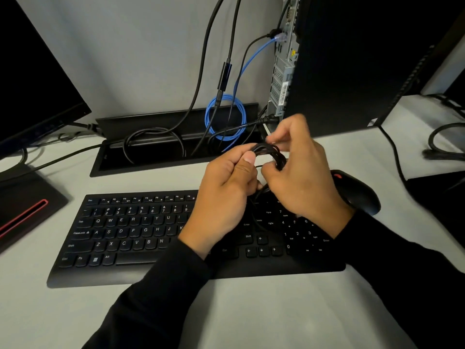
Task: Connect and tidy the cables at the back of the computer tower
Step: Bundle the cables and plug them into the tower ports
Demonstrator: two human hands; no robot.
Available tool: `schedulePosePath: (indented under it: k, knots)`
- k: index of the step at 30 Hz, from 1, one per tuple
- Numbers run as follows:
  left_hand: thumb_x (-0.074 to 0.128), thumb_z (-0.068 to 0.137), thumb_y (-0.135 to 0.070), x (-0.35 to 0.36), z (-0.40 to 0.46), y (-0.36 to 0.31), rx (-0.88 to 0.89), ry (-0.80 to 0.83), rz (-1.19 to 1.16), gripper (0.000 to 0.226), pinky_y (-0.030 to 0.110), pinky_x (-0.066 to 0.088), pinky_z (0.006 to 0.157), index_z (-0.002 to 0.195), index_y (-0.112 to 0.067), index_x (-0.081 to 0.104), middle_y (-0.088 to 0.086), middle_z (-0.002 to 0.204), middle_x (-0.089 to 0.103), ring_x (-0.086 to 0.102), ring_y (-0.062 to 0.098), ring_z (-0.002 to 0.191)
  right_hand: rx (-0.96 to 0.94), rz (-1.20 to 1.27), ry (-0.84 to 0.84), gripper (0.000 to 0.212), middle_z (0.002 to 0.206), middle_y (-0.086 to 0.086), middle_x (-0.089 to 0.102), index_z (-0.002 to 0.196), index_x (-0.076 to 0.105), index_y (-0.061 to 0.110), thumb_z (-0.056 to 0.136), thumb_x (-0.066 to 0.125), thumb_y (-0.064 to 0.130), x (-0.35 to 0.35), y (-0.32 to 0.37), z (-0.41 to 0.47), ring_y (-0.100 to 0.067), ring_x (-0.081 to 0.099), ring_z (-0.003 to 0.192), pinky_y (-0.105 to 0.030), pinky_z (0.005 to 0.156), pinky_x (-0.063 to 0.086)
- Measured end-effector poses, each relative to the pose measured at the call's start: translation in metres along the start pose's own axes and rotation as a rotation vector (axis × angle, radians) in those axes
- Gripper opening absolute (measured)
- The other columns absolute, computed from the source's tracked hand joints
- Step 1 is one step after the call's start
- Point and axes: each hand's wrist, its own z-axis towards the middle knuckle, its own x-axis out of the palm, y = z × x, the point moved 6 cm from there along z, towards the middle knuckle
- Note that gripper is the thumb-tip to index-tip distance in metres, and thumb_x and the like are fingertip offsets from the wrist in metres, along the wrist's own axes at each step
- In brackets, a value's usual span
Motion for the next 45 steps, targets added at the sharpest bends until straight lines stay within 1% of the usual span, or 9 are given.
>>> schedulePosePath:
  k: [4,7,12,18,23,30,33,37,45]
  knots:
    - [0.037,0.109,-0.011,-0.004,0.0,0.007,-0.087,-0.029,-0.142,0.034,0.034,0.034,0.062,0.115,-0.007,0.07,-0.013,0.055,0.04,0.03,0.008,0.053,0.119,0.285,0.324,0.015,0.077,-0.006,0.072,0.1,0.063,0.021,0.089,0.062,0.01,0.014,-0.005,0.004,-0.023,0.07,0.068,-0.049,0.069,0.059]
    - [0.035,0.109,-0.012,-0.031,0.006,0.015,-0.209,-0.229,-0.435,0.034,0.023,0.041,0.058,0.104,-0.004,0.068,-0.005,0.059,0.027,0.025,0.008,0.05,0.145,0.439,0.384,0.025,0.07,-0.011,0.054,0.102,0.07,0.012,0.094,0.063,0.035,0.01,-0.01,0.007,-0.016,0.049,0.056,-0.038,0.052,0.04]
    - [0.033,0.111,-0.017,-0.07,0.012,0.018,-0.214,-0.367,-0.643,0.033,0.021,0.047,0.06,0.104,-0.005,0.062,-0.004,0.064,0.03,0.028,0.007,0.05,0.405,0.667,0.219,0.012,0.058,0.011,0.047,0.095,0.071,0.007,0.101,0.064,0.015,0.008,-0.034,0.01,-0.005,0.039,0.052,-0.029,0.064,0.047]
    - [0.035,0.11,-0.021,-0.07,0.012,0.023,-0.189,-0.388,-0.738,0.03,0.024,0.039,0.076,0.106,-0.006,0.06,-0.003,0.067,0.035,0.032,0.008,0.055,0.689,0.789,-0.073,0.009,0.06,-0.003,0.061,0.106,0.06,0.012,0.107,0.051,0.012,0.003,-0.07,0.007,-0.02,0.066,0.062,-0.043,0.074,0.061]
    - [0.042,0.107,-0.023,-0.066,0.012,0.024,-0.171,-0.388,-0.763,0.02,0.025,0.031,0.068,0.094,-0.012,0.054,-0.002,0.068,0.037,0.029,0.01,0.062,0.485,0.473,-0.044,0.05,0.085,-0.002,0.073,0.139,0.049,0.038,0.101,0.054,0.005,-0.003,-0.065,0.009,-0.014,0.069,0.067,-0.03,0.061,0.056]
    - [0.045,0.104,-0.025,-0.058,0.011,0.012,-0.088,-0.329,-0.7,0.018,0.027,0.031,0.068,0.091,-0.014,0.052,-0.002,0.065,0.032,0.025,0.013,0.063,-0.165,-0.428,-0.008,0.06,0.15,-0.01,0.035,0.14,0.055,0.025,0.089,0.067,0.053,0.002,-0.01,-0.001,-0.03,0.035,0.137,-0.041,0.106,0.033]
    - [0.045,0.104,-0.025,-0.053,0.01,0.005,-0.058,-0.302,-0.694,0.017,0.027,0.032,0.07,0.092,-0.014,0.051,-0.002,0.065,0.032,0.028,0.013,0.062,-0.22,-0.282,0.25,0.058,0.122,0.001,0.065,0.135,0.062,0.022,0.09,0.064,0.058,0.024,0.005,-0.012,-0.014,0.056,0.115,-0.033,0.106,0.035]
    - [0.035,0.11,-0.02,-0.056,0.008,-0.005,-0.012,-0.35,-0.586,0.023,0.029,0.045,0.077,0.092,-0.014,0.047,0.002,0.065,0.042,0.045,0.017,0.064,-0.185,-0.089,0.359,0.017,0.065,0.002,0.064,0.093,0.073,0.021,0.097,0.068,0.036,0.035,-0.001,-0.015,-0.014,0.058,0.063,-0.032,0.064,0.052]
    - [0.043,0.104,-0.007,-0.062,0.008,-0.012,0.045,-0.242,-0.486,0.017,0.032,0.051,0.097,0.1,-0.013,0.058,0.016,0.115,0.073,0.067,0.033,0.116,0.022,0.243,0.311,0.026,0.068,-0.009,0.063,0.084,0.07,0.011,0.103,0.061,0.027,0.024,-0.016,-0.005,-0.024,0.061,0.063,-0.034,0.062,0.054]
